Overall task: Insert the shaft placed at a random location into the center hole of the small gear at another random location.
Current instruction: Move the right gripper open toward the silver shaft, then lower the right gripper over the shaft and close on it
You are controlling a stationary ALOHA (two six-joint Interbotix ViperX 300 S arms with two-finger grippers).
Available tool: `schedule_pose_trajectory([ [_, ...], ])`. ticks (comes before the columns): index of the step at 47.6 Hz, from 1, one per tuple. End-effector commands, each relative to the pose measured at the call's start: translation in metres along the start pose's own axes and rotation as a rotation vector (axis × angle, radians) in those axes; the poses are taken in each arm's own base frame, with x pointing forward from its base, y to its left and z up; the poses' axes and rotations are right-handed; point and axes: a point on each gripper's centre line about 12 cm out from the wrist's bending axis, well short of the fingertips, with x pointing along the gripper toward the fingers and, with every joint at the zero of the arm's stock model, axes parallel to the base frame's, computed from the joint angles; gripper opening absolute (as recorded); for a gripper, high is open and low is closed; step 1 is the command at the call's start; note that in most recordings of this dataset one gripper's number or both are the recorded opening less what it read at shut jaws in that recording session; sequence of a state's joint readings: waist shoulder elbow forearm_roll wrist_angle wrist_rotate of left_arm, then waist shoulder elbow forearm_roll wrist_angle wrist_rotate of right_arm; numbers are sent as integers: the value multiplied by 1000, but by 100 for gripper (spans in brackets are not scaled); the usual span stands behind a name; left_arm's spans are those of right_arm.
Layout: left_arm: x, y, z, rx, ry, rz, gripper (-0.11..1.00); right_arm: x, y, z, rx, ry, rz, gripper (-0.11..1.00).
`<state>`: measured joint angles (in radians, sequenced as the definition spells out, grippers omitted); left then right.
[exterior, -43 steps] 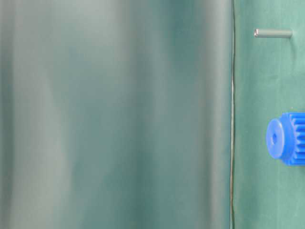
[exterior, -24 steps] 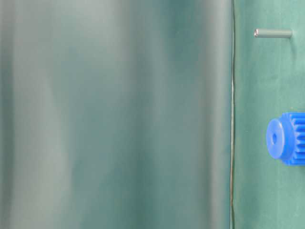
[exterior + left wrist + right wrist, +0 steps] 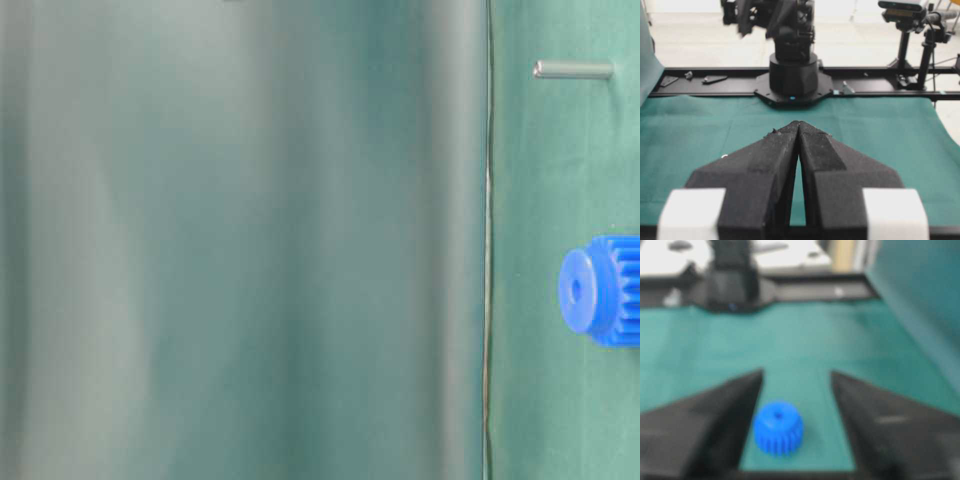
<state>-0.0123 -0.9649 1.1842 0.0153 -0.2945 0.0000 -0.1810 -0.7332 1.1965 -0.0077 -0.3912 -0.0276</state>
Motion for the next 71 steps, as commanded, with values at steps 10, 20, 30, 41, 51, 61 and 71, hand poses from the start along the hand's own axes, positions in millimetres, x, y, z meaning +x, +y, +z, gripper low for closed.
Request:
schedule_pose_trajectory([
  [10, 3, -1, 10, 3, -28, -4, 0, 33, -15, -44, -1, 102, -60, 84],
  [20, 4, -1, 10, 3, -26, -4, 0, 50, -24, -79, 35, 149, -112, 85],
  [30, 4, -1, 8, 1, -17, -3, 0, 58, -28, -113, 68, 224, -152, 85],
  [41, 4, 0, 7, 3, -12, 1, 0, 63, -30, -137, 85, 286, -176, 84],
  [51, 4, 0, 7, 5, -11, 1, 0, 67, -30, -142, 85, 301, -176, 84],
  [61, 4, 0, 5, 2, -2, 1, 0, 69, -31, -144, 89, 309, -181, 73],
  [71, 4, 0, 4, -1, 6, 1, 0, 68, -31, -145, 88, 314, -181, 20],
])
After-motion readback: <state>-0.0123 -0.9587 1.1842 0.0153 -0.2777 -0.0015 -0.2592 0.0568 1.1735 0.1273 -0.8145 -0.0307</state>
